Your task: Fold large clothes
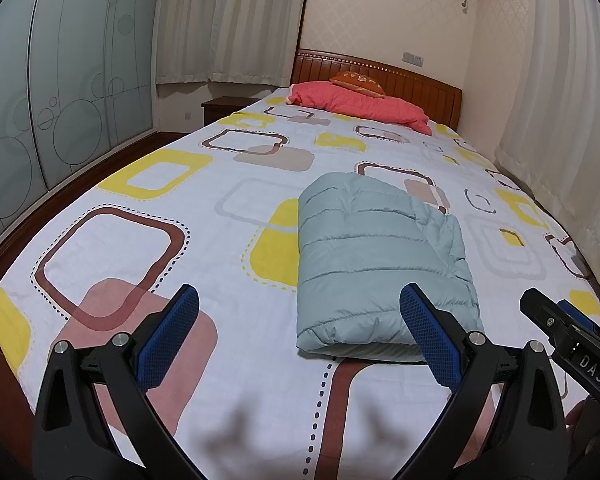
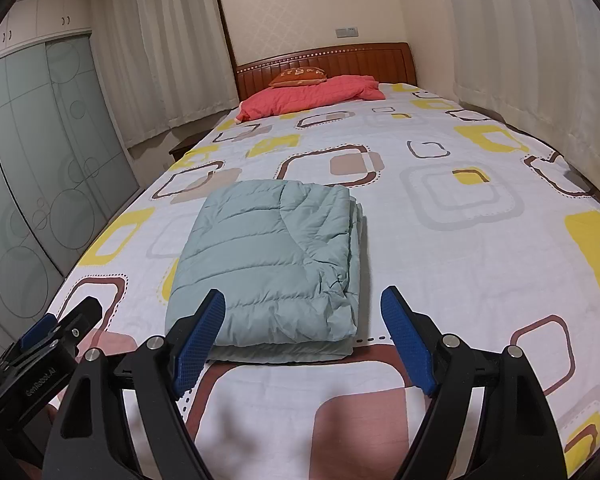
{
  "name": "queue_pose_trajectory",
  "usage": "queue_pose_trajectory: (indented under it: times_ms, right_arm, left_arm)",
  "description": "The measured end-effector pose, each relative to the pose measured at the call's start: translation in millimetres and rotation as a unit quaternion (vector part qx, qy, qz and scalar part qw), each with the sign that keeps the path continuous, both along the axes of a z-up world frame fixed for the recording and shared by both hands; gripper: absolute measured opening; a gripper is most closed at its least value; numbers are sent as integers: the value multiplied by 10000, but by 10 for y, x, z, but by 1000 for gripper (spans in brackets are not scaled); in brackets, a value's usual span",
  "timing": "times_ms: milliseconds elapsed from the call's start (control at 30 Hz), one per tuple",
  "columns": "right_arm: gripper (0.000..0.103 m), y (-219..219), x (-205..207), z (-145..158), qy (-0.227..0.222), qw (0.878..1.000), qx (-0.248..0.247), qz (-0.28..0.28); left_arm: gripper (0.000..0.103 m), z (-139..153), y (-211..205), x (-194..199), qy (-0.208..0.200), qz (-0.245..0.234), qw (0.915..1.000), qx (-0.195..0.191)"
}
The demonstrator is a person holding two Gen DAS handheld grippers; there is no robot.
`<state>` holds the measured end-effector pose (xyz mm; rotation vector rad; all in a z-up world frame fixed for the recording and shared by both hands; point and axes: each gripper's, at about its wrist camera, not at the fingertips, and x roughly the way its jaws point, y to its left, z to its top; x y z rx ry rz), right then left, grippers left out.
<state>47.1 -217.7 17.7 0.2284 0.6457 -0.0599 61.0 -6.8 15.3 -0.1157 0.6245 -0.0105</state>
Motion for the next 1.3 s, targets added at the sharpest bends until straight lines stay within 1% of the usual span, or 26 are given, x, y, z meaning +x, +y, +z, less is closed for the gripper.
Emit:
queue_pose_trajectory:
  times_ms: [267,567,667,933,1033,1300]
  right_arm:
    - [79,9,1,-16,16,10000,1,25]
    - [79,22,12,-37,20,10000,-8,42]
    - [79,19,16,-49,20,10000,-14,60]
    - [79,21,19,-56,26,10000,-21,70]
    - [79,26,20,-57,34,10000,-22,75]
    - [79,-6,44,-79,82,9999,-27,138]
  left_arm:
    - [100,-18,-6,-7,4,2,10000,-38]
    - [100,2,-18,-13,-82,-11,10000,37]
    - [100,16,-23,-8,-103,55,9999,109]
    - [101,73,-7,2,-254,-91,9996,30]
    - [101,84,-19,9,-291,-159,9994,71]
    - [101,64,-57,-1,-342,-143,9992,133]
